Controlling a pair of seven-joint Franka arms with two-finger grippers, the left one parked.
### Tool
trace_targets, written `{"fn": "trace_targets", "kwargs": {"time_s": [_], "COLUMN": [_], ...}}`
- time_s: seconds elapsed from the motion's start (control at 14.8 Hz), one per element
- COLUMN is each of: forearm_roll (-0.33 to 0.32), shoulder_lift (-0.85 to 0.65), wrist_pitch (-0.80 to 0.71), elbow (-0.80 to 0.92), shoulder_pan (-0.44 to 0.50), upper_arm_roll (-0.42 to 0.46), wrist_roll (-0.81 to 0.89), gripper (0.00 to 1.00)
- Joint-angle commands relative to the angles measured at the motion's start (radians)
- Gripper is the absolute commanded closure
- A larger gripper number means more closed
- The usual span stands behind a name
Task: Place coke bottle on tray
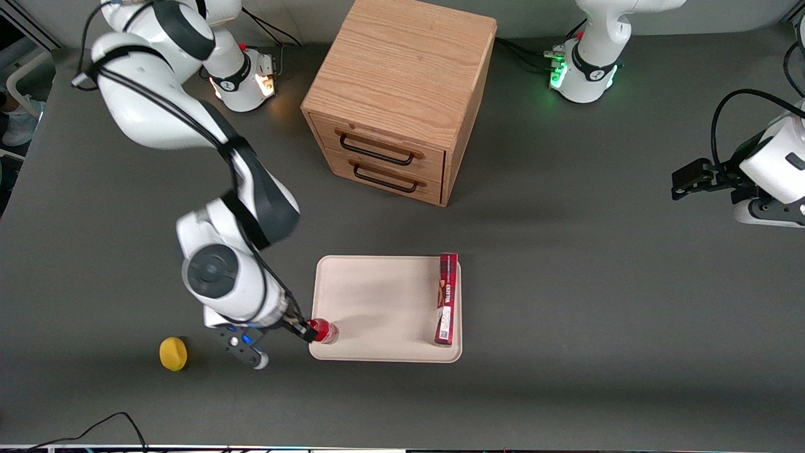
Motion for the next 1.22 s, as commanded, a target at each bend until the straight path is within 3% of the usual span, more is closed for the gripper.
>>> {"fn": "trace_targets", "kwargs": {"time_s": [0.0,0.2,0.41,0.74,1.15], "forearm_roll": [0.069,0.282,0.434,0.458,0.456], "shoulder_lift": [-0.251,-0.497,-0.811,-1.106,-1.079], "wrist_pitch": [-0.228,-0.369,-0.325,-0.138,-0.147], "elbow": [-0.073,-0.183,-0.519,-0.966,-0.903], "shoulder_pan": [-0.064,-0.081,-0.080,-0.080,-0.081], "upper_arm_roll": [0.034,-0.125,-0.347,-0.472,-0.477], "wrist_roll": [-0.209,-0.388,-0.632,-0.748,-0.733], "gripper": [0.00,0.00,0.00,0.00,0.00]}}
